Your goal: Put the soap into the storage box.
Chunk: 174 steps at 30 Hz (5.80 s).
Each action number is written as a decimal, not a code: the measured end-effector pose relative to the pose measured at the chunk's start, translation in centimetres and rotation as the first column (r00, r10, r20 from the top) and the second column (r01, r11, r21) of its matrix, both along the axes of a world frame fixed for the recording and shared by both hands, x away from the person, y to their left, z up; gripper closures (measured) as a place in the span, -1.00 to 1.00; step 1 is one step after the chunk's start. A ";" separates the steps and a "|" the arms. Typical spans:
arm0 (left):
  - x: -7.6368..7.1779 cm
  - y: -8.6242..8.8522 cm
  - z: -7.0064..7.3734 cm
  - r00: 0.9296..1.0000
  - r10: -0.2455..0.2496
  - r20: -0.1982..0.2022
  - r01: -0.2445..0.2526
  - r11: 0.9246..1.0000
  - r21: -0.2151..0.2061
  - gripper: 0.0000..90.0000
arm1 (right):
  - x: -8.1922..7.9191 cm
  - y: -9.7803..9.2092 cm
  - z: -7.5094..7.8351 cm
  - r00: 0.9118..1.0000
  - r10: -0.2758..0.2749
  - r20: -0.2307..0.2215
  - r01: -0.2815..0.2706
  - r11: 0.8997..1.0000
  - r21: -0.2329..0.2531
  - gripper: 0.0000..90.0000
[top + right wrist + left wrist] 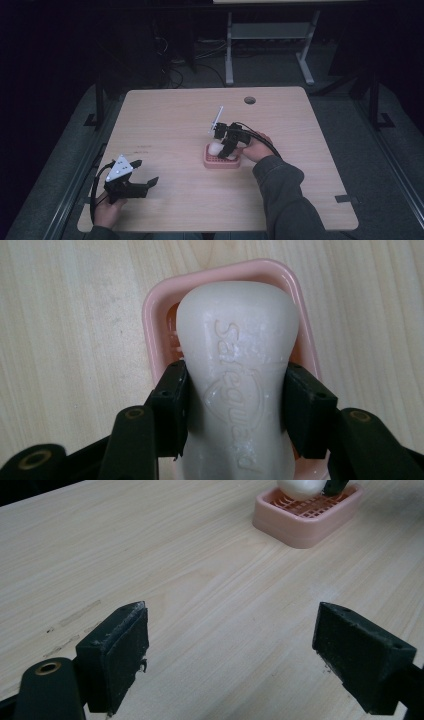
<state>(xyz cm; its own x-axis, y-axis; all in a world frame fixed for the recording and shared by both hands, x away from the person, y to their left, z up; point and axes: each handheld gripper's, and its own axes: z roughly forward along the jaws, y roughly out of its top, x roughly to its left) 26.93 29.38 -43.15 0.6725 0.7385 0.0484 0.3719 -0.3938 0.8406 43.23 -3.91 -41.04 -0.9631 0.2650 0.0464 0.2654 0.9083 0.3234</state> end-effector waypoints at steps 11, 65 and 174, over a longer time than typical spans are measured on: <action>0.0 0.0 0.0 1.000 0.001 -0.002 -0.001 1.000 -0.001 -0.68 | 0.1 0.2 -0.6 1.000 0.001 0.001 -0.001 1.000 -0.011 0.08; 0.0 -0.2 0.0 1.000 -0.006 -0.001 0.006 1.000 0.008 -0.68 | -1.1 -1.9 1.1 0.998 -0.057 0.025 0.056 0.998 0.042 -0.12; 0.0 -0.6 -0.3 1.000 -0.013 -0.010 0.013 1.000 0.022 -0.68 | -6.6 -12.3 0.3 0.969 -0.247 0.031 0.241 0.962 0.129 -0.33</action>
<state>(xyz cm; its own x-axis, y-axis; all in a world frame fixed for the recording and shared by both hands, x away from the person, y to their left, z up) 26.97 28.80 -43.40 0.6828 0.7283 0.0580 0.3746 -0.4172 0.8280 36.68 -16.24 -40.79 -0.8719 0.4871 0.0507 0.4562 0.7701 0.4459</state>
